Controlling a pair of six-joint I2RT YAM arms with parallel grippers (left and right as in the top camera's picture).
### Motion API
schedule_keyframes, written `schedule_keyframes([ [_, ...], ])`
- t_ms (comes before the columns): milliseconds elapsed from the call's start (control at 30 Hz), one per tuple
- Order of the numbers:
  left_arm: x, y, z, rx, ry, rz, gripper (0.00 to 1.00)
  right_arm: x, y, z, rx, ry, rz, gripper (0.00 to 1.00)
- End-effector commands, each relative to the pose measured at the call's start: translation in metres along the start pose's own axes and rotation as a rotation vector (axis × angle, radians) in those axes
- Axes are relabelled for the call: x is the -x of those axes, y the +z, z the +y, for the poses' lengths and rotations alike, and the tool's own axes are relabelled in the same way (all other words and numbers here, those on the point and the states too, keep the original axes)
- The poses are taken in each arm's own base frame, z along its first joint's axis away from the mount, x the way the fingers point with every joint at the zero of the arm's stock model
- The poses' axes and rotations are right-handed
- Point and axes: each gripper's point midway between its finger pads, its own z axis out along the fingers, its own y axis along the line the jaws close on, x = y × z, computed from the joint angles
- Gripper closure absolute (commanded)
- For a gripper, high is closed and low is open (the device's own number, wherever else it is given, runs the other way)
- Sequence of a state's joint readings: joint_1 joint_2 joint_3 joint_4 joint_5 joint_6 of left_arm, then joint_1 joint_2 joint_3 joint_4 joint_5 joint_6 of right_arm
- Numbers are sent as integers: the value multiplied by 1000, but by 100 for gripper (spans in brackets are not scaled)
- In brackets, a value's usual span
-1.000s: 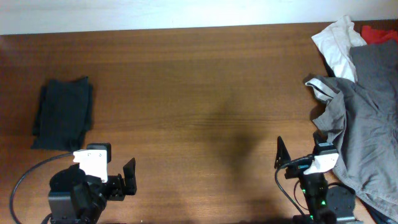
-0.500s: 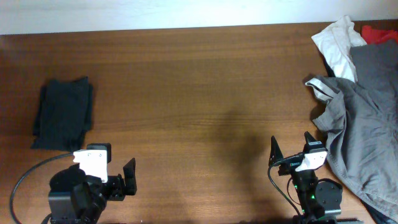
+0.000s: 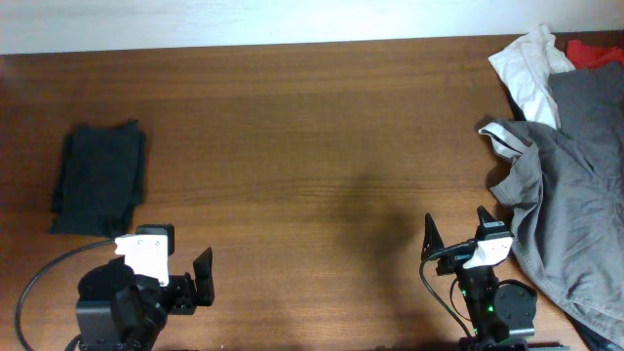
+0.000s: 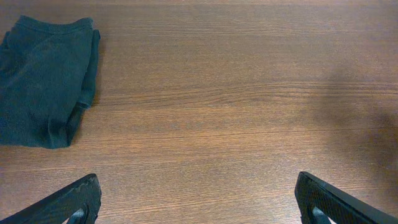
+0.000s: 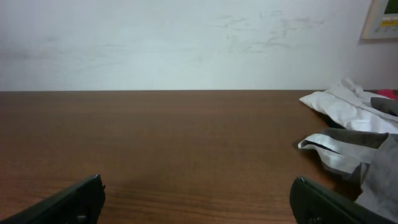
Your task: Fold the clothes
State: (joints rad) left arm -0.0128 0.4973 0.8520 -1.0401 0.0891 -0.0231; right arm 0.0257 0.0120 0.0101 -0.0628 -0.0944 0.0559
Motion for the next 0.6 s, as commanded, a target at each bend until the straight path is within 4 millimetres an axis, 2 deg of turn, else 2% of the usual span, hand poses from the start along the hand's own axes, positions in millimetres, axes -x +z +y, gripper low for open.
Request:
schedule_keyframes([
  [0,0,0,3,14,6,-2,1,-2,0,-1,-2,4,2,1],
  [233,0,0,3,14,6,-4,1,-2,0,-1,-3,4,2,1],
  [567,-1,-17,1,13,14,-96,1,-2,0,-1,-4,4,2,1],
])
